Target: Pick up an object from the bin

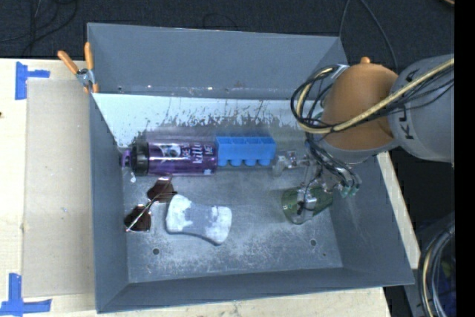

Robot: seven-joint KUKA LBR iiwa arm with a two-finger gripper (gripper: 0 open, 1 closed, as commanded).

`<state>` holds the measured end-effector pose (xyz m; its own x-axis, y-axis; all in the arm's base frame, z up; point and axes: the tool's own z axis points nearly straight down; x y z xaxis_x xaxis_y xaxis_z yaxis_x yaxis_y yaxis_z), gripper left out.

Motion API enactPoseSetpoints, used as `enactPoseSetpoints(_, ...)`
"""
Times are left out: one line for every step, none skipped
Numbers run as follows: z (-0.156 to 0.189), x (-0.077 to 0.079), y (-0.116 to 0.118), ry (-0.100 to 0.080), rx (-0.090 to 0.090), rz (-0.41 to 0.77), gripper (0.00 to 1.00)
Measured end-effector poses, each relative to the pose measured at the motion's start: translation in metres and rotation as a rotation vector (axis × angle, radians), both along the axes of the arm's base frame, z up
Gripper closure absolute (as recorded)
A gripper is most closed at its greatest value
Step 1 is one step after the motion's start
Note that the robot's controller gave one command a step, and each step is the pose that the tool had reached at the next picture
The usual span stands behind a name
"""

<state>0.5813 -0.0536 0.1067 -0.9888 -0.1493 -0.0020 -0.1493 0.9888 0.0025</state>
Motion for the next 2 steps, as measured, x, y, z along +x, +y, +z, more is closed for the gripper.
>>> enactPoseSetpoints(0.026, 0.011, -0.053, 0.006, -0.001, -0.022, 0.0)
enactPoseSetpoints(0.009, 0.01, -0.084, 0.008, 0.0, 0.276, 0.0)
